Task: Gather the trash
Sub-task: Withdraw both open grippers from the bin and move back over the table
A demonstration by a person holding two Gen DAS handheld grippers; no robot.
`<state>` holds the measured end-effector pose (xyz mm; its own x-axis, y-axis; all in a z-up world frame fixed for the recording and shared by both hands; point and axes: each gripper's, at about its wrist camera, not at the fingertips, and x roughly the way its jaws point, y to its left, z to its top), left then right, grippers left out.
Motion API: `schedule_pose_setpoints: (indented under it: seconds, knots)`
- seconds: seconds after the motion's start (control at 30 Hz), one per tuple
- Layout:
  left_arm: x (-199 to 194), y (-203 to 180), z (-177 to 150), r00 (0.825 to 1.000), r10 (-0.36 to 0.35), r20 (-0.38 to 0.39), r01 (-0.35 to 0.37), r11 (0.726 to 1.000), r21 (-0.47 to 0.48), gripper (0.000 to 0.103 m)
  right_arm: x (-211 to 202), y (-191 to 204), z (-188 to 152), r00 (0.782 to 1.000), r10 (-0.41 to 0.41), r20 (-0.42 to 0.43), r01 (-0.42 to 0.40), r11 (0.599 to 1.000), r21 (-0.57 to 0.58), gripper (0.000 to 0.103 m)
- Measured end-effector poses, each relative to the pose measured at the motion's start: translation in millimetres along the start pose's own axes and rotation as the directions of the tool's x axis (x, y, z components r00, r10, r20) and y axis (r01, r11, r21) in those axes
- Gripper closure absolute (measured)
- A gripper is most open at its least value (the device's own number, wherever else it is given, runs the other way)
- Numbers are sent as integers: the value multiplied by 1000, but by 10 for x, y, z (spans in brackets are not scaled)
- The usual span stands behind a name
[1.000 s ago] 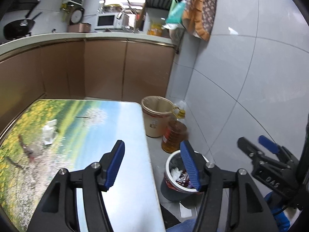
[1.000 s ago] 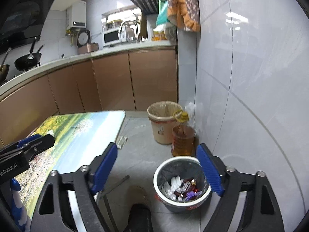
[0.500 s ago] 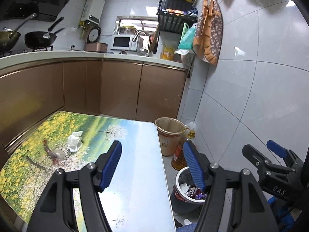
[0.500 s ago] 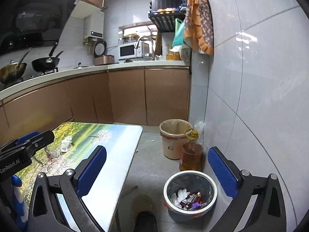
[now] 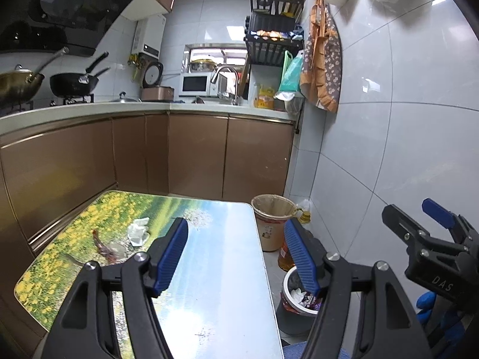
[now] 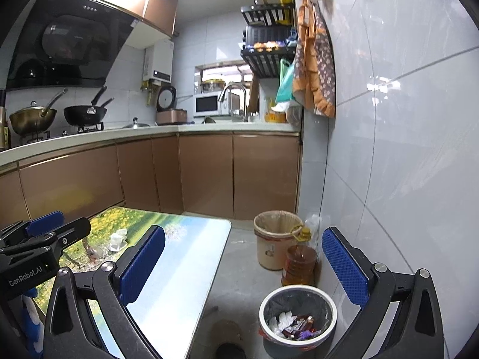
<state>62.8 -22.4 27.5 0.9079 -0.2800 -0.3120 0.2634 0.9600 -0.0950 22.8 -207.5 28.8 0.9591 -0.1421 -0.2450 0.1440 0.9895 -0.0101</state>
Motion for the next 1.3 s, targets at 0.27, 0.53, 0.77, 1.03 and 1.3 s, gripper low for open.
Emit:
schedule_pose_setpoints:
  seconds: [0.27, 0.53, 0.77, 1.03, 1.3]
  knots:
    - [-284, -7, 67, 997, 54, 58, -55, 998, 8, 30, -247, 62, 58, 996, 19, 88, -18, 1000, -14, 0]
    - [-467, 0, 81, 992, 88, 88, -90, 996, 14, 25, -382, 128, 96, 992, 45, 118, -41, 999, -31, 0]
    - [-519, 78, 89, 988, 112, 102, -113, 994, 7, 24, -341, 226, 64, 994, 71, 83, -67, 996, -56, 0]
    - [-255, 342, -15, 991, 131, 40, -130, 991, -27, 24, -120, 364, -3, 994, 101, 28, -99, 992, -81, 0]
    - [231, 792, -236, 988, 142, -57, -146, 985, -86, 24, 419, 567, -134, 985, 142, -101, -150, 985, -84, 0]
